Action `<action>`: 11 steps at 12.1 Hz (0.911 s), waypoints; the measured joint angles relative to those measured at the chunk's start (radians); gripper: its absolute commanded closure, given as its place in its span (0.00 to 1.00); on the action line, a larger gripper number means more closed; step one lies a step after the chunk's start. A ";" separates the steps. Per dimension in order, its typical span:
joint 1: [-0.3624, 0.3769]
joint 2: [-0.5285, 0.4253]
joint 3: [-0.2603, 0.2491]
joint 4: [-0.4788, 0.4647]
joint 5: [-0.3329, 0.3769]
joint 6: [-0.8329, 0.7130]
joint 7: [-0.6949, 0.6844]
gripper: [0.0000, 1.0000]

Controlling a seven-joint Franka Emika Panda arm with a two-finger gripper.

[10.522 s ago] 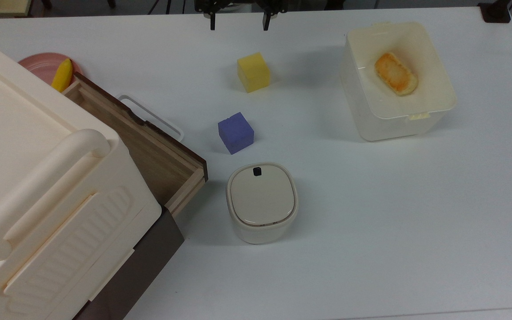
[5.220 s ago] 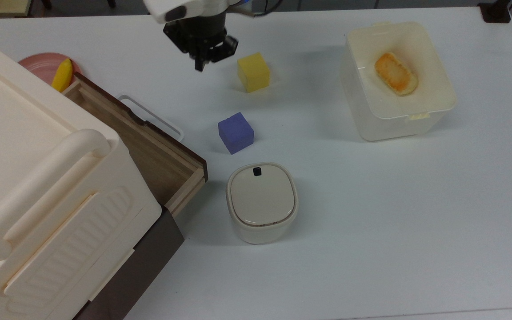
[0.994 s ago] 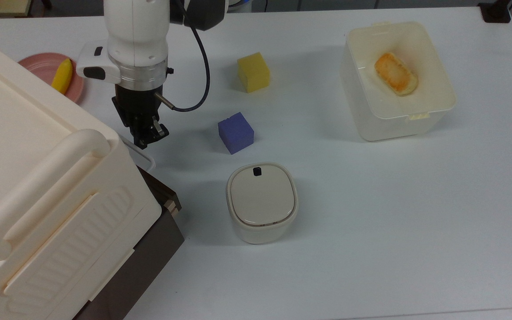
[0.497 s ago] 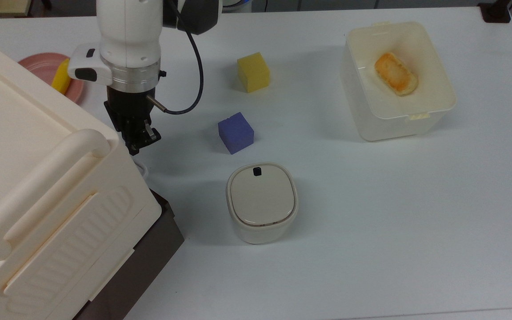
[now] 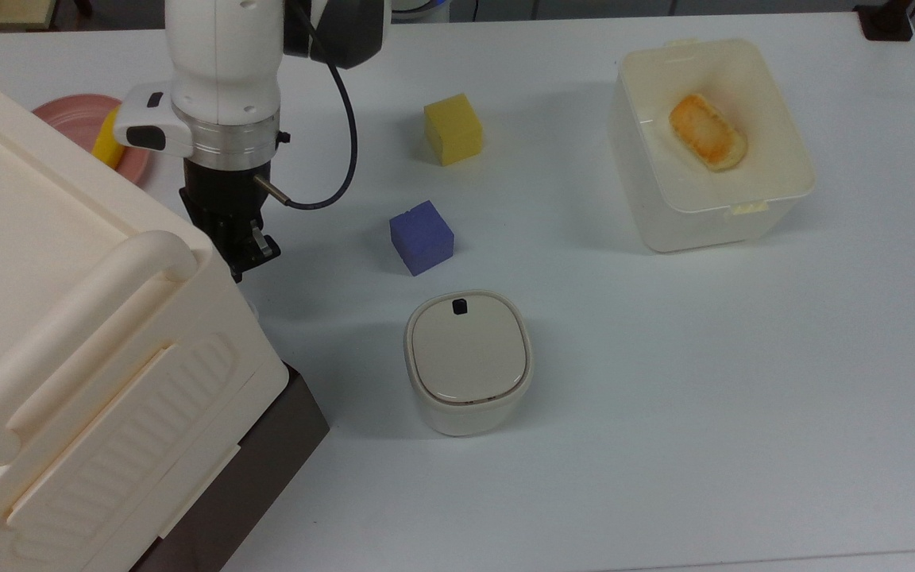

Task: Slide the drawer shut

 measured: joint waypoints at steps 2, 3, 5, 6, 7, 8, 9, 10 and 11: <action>-0.004 0.003 0.000 0.000 0.000 0.010 0.000 1.00; -0.004 0.003 0.000 0.000 0.000 0.010 0.000 1.00; -0.002 0.003 0.002 -0.002 -0.026 0.010 0.000 0.83; 0.000 0.003 0.004 -0.003 -0.051 0.010 0.000 0.69; 0.005 0.003 0.005 -0.005 -0.069 0.002 0.000 0.47; 0.017 0.001 0.005 -0.006 -0.076 -0.033 -0.001 0.41; 0.037 -0.006 0.006 -0.007 -0.079 -0.098 -0.013 0.37; 0.056 -0.018 0.010 -0.007 -0.080 -0.182 -0.044 0.36; 0.076 -0.036 0.012 -0.007 -0.080 -0.261 -0.073 0.35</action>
